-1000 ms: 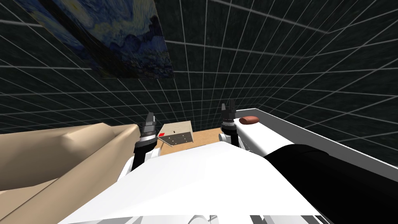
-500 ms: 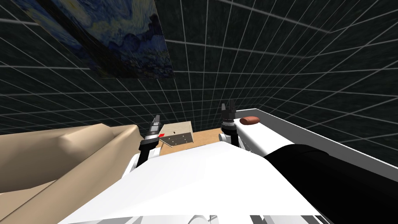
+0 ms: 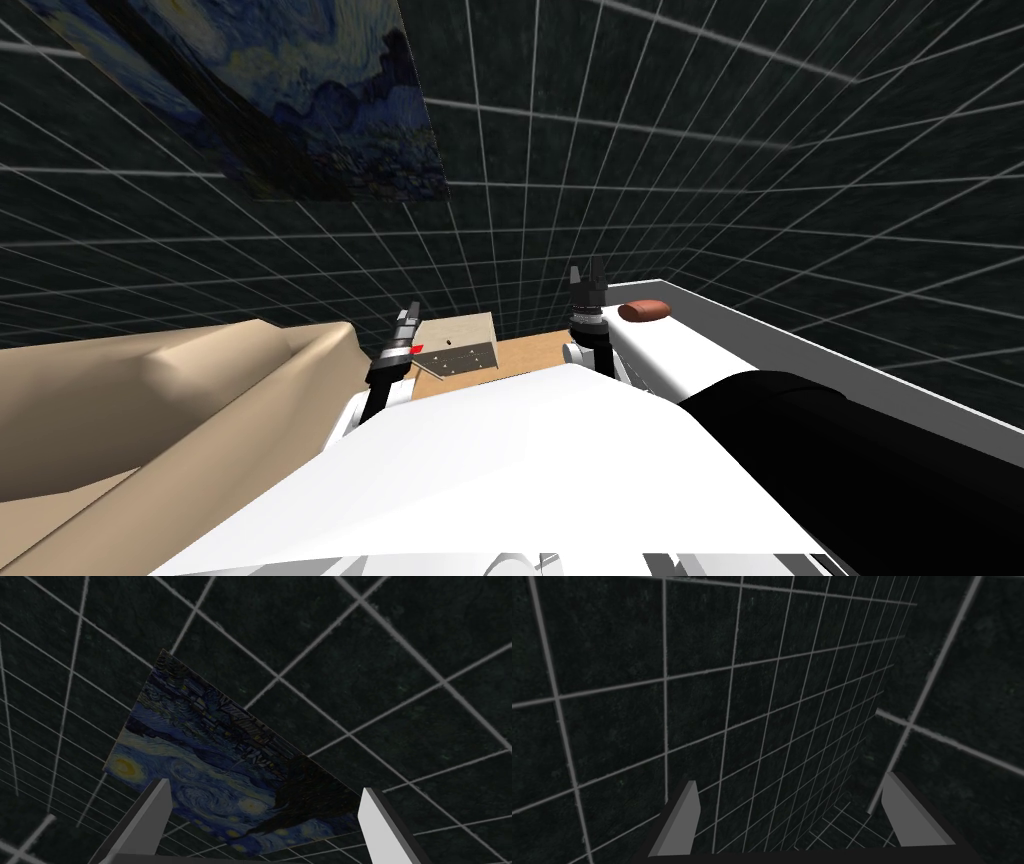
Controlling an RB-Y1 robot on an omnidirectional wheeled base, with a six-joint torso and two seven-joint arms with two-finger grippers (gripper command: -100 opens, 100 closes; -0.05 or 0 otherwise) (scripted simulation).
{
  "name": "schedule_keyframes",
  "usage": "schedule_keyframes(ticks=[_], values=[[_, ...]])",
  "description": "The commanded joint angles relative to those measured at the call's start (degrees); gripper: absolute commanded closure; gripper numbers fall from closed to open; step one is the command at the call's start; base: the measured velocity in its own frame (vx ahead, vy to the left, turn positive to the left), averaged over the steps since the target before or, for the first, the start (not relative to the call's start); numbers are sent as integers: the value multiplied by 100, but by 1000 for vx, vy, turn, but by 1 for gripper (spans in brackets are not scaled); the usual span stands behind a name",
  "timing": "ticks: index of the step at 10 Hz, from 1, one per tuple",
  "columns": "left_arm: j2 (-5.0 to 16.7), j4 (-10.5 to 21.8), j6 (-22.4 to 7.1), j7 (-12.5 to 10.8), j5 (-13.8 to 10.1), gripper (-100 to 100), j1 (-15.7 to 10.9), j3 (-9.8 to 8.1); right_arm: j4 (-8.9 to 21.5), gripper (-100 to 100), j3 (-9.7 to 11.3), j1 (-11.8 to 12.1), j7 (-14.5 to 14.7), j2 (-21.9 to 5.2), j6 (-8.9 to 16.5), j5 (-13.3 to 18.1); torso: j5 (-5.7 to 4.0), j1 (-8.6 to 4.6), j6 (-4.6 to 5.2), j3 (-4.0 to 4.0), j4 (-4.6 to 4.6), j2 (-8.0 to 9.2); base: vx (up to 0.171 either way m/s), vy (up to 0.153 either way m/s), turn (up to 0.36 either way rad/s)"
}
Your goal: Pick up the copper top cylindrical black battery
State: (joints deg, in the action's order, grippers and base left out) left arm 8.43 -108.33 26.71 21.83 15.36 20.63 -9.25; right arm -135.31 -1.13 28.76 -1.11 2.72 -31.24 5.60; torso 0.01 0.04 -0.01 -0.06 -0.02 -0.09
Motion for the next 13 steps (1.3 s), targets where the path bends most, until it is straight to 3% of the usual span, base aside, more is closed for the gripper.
schedule_keyframes(ticks=[1, 4, 7, 9, 12, 13], values=[[34, 286, -86, 190, 135, -100, -109, -52, 0, 0, 0, 0, 0, 0, 0, 0, 0, 0, 0, 0, 0, 0, 24, 10, 0], [60, 645, -119, 362, 251, -100, -222, -111, 0, 0, 0, 0, 0, 0, 0, 0, 0, 1, 0, -1, 0, -2, 24, 9, -2], [102, 1147, -189, 712, 488, -100, -456, -232, 0, 0, 0, 0, 0, 0, 0, 0, 0, 0, 0, 0, 0, 0, 25, 10, -2], [102, 1311, -189, 712, 488, -100, -456, -232, 0, 0, 0, 0, 0, 0, 0, 0, -1, -2, 0, 0, 0, 0, 19, 4, 0], [128, 1810, -263, 1069, 728, -100, -697, -354, 0, 0, 0, 0, 0, 0, 0, 0, 0, -1, 0, 0, 0, 1, 25, 8, -3], [128, 2001, -263, 1069, 728, -100, -697, -354, 0, 0, 0, 0, 0, 0, 0, 0, 0, -1, 1, -1, 0, -3, 27, 7, -3]])
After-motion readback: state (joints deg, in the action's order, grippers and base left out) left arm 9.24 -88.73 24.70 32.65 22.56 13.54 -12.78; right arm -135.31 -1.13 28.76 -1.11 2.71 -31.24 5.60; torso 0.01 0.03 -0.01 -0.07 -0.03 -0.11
